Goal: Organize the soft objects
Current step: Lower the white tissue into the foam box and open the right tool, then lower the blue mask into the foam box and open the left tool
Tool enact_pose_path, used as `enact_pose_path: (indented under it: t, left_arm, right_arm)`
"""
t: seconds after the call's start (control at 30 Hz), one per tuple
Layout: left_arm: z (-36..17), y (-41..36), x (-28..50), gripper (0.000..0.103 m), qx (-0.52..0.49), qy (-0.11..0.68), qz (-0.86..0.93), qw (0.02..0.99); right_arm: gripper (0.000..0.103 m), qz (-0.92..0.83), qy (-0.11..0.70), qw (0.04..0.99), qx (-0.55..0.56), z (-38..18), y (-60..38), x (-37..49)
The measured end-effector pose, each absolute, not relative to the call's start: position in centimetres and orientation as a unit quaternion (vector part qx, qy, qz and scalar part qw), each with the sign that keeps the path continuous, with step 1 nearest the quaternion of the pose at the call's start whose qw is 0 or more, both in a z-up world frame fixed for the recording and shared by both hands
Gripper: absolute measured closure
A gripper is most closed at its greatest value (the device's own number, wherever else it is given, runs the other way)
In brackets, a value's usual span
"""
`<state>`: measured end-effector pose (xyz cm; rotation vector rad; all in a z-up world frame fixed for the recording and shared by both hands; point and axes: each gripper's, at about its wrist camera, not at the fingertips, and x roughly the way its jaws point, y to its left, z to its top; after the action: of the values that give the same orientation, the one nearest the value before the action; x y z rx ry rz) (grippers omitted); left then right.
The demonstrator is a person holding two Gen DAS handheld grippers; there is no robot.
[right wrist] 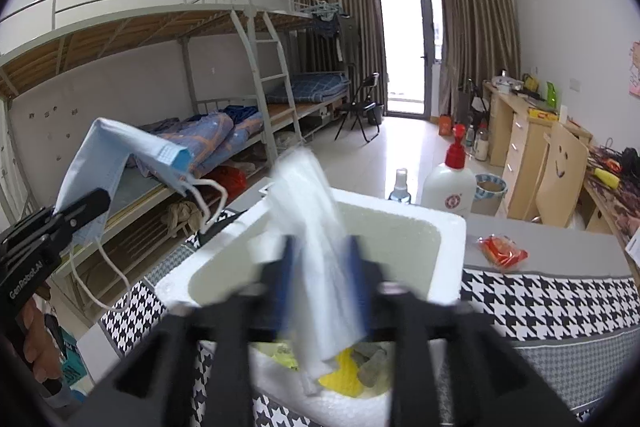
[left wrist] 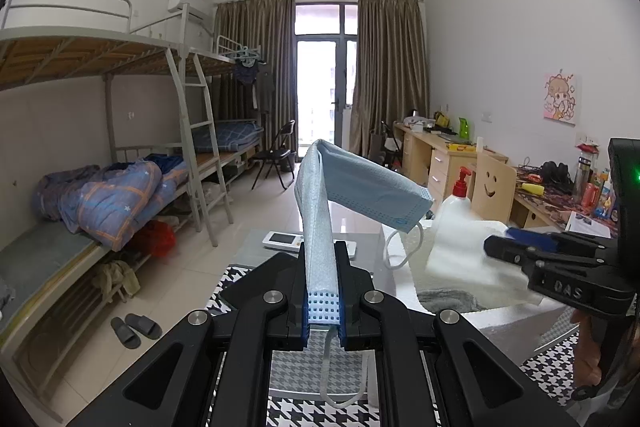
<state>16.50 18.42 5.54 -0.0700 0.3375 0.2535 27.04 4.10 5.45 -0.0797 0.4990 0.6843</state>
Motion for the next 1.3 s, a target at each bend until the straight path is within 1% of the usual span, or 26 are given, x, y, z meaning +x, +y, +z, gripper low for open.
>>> enact_pose_path:
  t: [0.03,0.07,0.1,0.53,1.3]
  left_arm:
    - [5.5,18.4,16.6,0.093,-0.035,0.168,0.126,0.977]
    - [5.4,18.5,16.6,0.093,-0.035,0.169,0.127,0.977]
    - [5.4,18.5,16.6,0.093,-0.037,0.169,0.128,0.977]
    - [5.9,18.2,16.3,0.093,-0.041,0.167,0.130,0.976]
    - [8.0,13.5,18.3,0.093,-0.018,0.151,0.072,0.986]
  right_arm:
    - [0.022,0.331,0.240,0.912,-0.037,5.5,4.0,27.0]
    - [0.016,0.328,0.233,0.915,-0.034,5.6,3.9,26.8]
    - [0.016,0.330,0.224,0.916,-0.036,5.7,3.7,26.5]
    - [0.015,0.347,0.208,0.913,-0.046,6.2,3.5,24.6]
    - [0.015,0.311,0.185,0.931,-0.034,6.3,-3.1,22.8]
